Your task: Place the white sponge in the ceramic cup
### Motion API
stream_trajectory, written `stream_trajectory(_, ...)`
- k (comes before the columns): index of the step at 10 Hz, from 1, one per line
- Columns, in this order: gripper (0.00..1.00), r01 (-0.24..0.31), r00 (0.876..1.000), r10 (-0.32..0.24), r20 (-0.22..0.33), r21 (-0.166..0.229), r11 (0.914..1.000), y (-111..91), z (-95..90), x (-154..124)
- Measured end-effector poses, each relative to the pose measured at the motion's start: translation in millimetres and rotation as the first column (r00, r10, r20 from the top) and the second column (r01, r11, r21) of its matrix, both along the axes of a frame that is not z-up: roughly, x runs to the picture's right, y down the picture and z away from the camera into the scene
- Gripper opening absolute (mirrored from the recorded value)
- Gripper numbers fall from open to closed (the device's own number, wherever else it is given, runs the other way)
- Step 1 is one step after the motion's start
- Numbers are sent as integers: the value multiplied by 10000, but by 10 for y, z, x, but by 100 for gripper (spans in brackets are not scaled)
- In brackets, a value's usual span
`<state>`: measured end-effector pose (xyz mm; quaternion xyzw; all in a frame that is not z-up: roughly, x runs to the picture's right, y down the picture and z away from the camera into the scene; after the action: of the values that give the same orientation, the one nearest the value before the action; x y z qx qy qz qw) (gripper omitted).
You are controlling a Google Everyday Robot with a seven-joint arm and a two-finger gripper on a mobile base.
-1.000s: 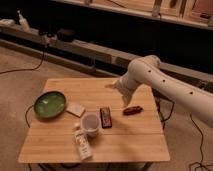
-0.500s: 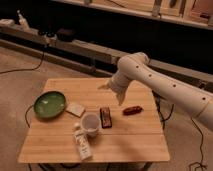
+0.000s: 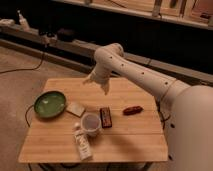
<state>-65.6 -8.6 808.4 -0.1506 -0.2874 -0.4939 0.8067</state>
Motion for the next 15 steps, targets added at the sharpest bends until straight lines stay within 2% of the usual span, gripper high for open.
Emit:
stream_trajectory(4, 78, 173, 9976, -140, 684, -481, 9987, 86, 146, -614)
stream_trajectory(7, 78, 376, 9974, -308, 648, -1063, 9936, 288, 275, -904)
stream_trajectory(9, 78, 432, 9987, -387, 343, -1422, 9889, 434, 386, -979)
stream_trajectory(15, 78, 412, 9988, -367, 328, -1498, 9879, 448, 388, -976)
